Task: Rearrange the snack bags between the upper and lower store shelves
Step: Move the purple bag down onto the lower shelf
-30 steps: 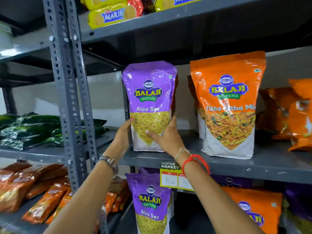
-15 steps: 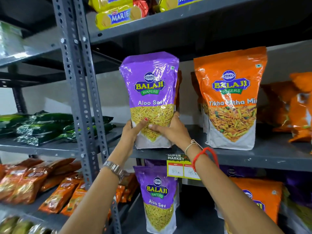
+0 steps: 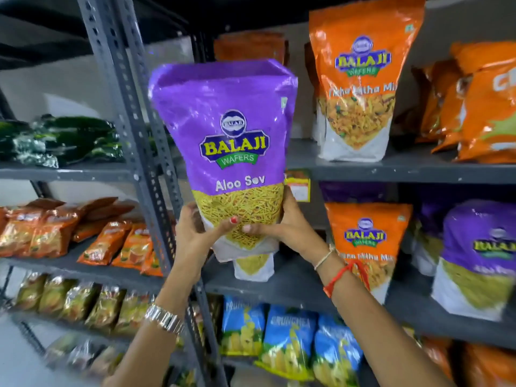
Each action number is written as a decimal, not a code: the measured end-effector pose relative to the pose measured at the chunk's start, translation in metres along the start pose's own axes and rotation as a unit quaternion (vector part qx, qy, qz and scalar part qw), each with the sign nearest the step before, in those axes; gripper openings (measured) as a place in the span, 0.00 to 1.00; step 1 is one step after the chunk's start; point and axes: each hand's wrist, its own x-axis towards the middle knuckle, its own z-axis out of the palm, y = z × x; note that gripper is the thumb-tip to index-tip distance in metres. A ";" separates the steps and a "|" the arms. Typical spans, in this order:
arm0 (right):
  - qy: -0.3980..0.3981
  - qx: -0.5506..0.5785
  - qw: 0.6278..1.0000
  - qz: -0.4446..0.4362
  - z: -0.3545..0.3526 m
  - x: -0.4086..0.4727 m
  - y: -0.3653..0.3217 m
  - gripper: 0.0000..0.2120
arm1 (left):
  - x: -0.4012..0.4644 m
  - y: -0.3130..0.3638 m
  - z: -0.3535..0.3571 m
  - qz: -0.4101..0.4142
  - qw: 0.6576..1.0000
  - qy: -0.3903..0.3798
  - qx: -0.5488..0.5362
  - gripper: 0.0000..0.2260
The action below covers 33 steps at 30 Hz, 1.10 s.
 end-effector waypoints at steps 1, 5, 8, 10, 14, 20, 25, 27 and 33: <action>-0.007 0.009 1.000 0.009 -0.001 -0.011 0.015 0.40 | -0.012 -0.011 -0.001 -0.008 1.000 -0.007 0.017 0.30; -0.023 0.008 0.998 0.061 -0.008 -0.044 0.070 0.40 | -0.049 -0.058 0.005 -0.056 0.997 -0.043 0.010 0.35; -0.023 0.009 0.994 0.110 -0.016 -0.059 0.108 0.37 | -0.067 -0.092 0.014 -0.092 0.994 -0.056 -0.001 0.36; -0.020 0.005 0.990 0.136 -0.021 -0.066 0.131 0.37 | -0.076 -0.115 0.019 -0.116 0.991 -0.066 -0.002 0.37; -0.026 -0.026 0.983 0.182 -0.031 -0.070 0.170 0.40 | -0.089 -0.161 0.027 -0.150 0.985 -0.083 0.030 0.33; -0.006 -0.025 0.972 0.234 -0.045 -0.061 0.215 0.43 | -0.081 -0.204 0.048 -0.193 0.974 -0.094 0.069 0.30; 0.038 -0.006 0.973 0.230 -0.052 -0.034 0.234 0.44 | -0.046 -0.221 0.067 -0.208 0.971 -0.102 0.050 0.30; 0.047 -0.004 0.973 0.225 -0.053 -0.025 0.242 0.42 | -0.037 -0.228 0.073 -0.211 0.970 -0.105 0.055 0.30; 0.083 -0.002 0.972 0.219 -0.058 -0.019 0.261 0.39 | -0.026 -0.246 0.088 -0.218 0.966 -0.114 0.075 0.31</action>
